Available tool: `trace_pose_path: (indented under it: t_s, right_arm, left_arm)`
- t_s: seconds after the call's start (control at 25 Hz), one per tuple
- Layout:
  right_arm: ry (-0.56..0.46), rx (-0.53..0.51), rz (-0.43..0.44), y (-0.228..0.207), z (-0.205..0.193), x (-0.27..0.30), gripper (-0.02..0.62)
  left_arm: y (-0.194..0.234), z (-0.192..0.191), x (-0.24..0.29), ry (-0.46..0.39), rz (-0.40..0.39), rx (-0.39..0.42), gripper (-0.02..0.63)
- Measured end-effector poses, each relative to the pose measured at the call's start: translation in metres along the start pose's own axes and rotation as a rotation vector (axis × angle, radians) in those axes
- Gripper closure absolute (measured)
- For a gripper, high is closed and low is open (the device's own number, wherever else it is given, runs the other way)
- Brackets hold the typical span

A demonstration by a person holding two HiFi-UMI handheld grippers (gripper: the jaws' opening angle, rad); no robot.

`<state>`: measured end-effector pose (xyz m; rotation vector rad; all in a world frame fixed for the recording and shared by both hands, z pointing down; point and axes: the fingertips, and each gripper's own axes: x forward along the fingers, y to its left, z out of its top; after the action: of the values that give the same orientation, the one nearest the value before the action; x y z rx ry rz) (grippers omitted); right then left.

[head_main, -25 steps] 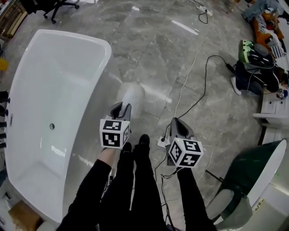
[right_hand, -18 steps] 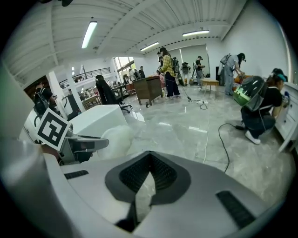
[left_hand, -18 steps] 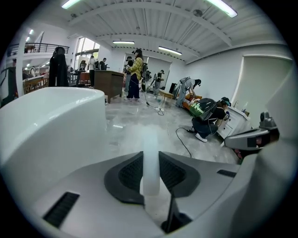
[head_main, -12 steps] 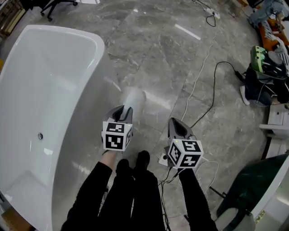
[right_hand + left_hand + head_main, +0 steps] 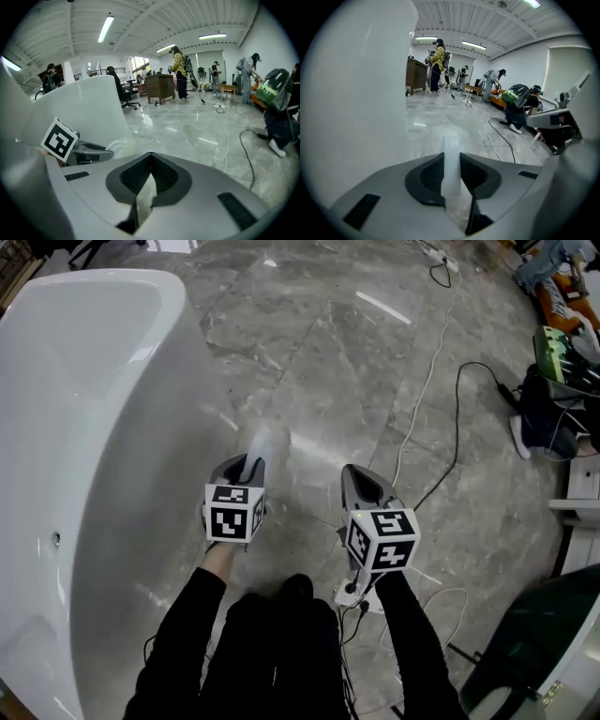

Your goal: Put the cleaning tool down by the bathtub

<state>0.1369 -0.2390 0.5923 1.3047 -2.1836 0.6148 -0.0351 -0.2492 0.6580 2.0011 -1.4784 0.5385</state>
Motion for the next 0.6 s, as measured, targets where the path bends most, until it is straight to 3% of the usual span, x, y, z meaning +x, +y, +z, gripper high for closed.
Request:
trace_pose_path:
  t_s: [0.32,0.6]
  right_arm:
    - [-0.013,-0.001,0.021,-0.006,-0.043,0.050,0.595]
    - [-0.018,0.070,0.042,-0.022,-0.063,0.083,0.595]
  left_arm:
    - [0.018,-0.051,0.055,0.019,0.005,0.000,0.512]
    - [0.030,-0.074,0.088,0.031,0.011,0.001,0.512]
